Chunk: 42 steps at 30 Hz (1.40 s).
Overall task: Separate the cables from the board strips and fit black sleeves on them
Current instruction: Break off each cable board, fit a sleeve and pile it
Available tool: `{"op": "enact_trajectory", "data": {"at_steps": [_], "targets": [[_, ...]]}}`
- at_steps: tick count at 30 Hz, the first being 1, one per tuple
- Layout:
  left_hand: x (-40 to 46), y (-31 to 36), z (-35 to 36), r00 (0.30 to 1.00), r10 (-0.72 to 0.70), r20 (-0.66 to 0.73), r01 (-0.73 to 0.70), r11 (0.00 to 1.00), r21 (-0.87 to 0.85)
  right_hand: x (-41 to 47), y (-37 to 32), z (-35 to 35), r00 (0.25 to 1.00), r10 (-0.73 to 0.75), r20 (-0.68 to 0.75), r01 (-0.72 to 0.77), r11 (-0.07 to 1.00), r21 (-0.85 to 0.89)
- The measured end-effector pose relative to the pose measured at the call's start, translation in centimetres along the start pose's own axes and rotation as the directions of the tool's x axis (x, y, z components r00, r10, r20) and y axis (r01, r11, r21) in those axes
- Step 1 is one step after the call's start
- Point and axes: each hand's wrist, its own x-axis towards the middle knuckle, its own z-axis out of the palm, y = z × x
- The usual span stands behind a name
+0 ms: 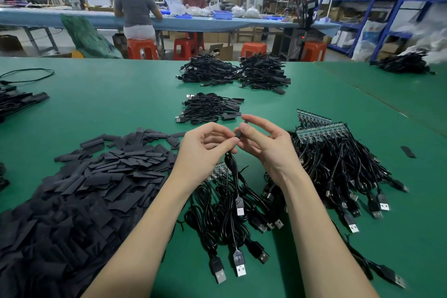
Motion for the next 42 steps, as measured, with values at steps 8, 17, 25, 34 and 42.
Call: {"op": "enact_trajectory", "data": {"at_steps": [8,17,25,34,42], "targets": [[-0.1,-0.4,0.4,1.000,-0.023,-0.007,0.023,0.999,0.022,0.0,-0.2,-0.1,0.999,0.036,-0.040,-0.036,0.999,0.007],[-0.5,0.1,2.1,0.948,-0.299,0.110,0.278,0.945,0.173,0.4,-2.2,-0.2,0.947,-0.103,-0.303,0.160,0.973,0.169],[6.4,0.2,-1.4,0.997,0.045,-0.067,0.013,0.727,0.686,0.9,-2.0,-0.9,0.954,0.030,-0.298,-0.031,1.000,0.001],[13.3,-4.6,-5.0,0.990,-0.116,0.083,-0.079,0.046,0.996,1.5,0.9,-0.8,0.987,0.043,-0.153,-0.123,0.813,-0.569],[9.4,-3.6,-3.5,1.000,0.018,0.005,-0.009,0.247,0.969,1.7,1.2,-0.1,0.982,0.160,-0.102,-0.161,0.420,-0.893]]}}
